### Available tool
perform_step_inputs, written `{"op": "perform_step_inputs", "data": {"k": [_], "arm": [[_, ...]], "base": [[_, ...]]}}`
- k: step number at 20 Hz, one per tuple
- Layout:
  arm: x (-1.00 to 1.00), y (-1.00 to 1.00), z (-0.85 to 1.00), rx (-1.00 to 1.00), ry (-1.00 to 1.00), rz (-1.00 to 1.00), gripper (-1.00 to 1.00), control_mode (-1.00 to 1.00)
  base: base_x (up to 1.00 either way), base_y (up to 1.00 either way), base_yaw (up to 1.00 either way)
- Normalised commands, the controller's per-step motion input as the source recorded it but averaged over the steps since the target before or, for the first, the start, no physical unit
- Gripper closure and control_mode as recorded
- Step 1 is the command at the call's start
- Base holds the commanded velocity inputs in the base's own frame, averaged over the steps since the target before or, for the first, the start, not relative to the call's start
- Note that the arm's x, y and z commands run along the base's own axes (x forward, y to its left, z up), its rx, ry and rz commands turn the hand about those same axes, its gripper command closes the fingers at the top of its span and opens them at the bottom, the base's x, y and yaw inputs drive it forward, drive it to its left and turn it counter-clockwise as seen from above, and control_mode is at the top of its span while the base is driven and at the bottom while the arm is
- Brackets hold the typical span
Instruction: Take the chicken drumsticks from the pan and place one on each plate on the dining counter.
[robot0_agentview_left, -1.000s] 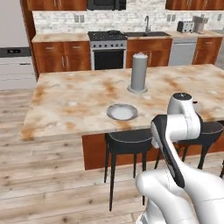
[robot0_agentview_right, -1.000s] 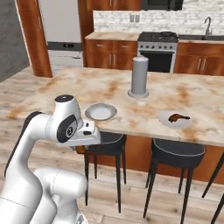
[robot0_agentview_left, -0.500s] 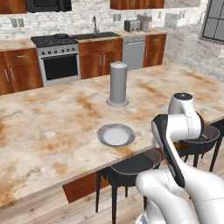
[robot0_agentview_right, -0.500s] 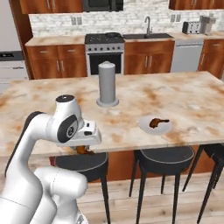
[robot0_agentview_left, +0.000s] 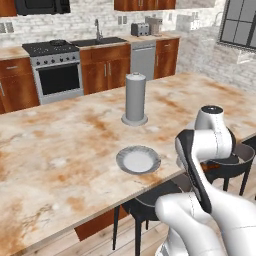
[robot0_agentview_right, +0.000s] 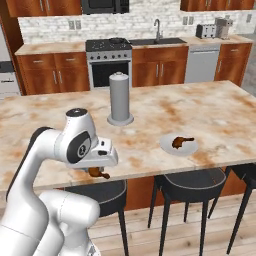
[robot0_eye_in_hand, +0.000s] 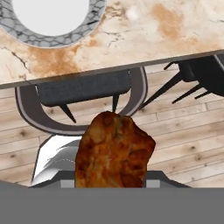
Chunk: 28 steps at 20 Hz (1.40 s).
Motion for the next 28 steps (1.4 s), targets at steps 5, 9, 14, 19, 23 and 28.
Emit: {"op": "perform_step_inputs", "data": {"k": [5,9,14,19,23,28], "arm": [[0.0,0.0,0.0,0.0,0.0,0.0,1.0,1.0],[0.0,0.0,0.0,0.0,0.0,0.0,1.0,1.0],[0.09,0.12,-0.02,-0.01,-0.07,0.0,1.0,-1.0],[0.57,0.63,-0.1,0.0,-0.26,-0.04,1.0,-1.0],[0.6,0.75,-0.06,0.0,-0.2,-0.15,1.0,-1.0],[0.58,0.54,-0.1,0.0,-0.06,-0.09,1.0,-1.0]], "base": [[0.0,0.0,0.0],[0.0,0.0,0.0],[0.15,0.26,0.0],[0.0,0.0,0.0],[0.0,0.0,0.0],[0.0,0.0,0.0]]}}
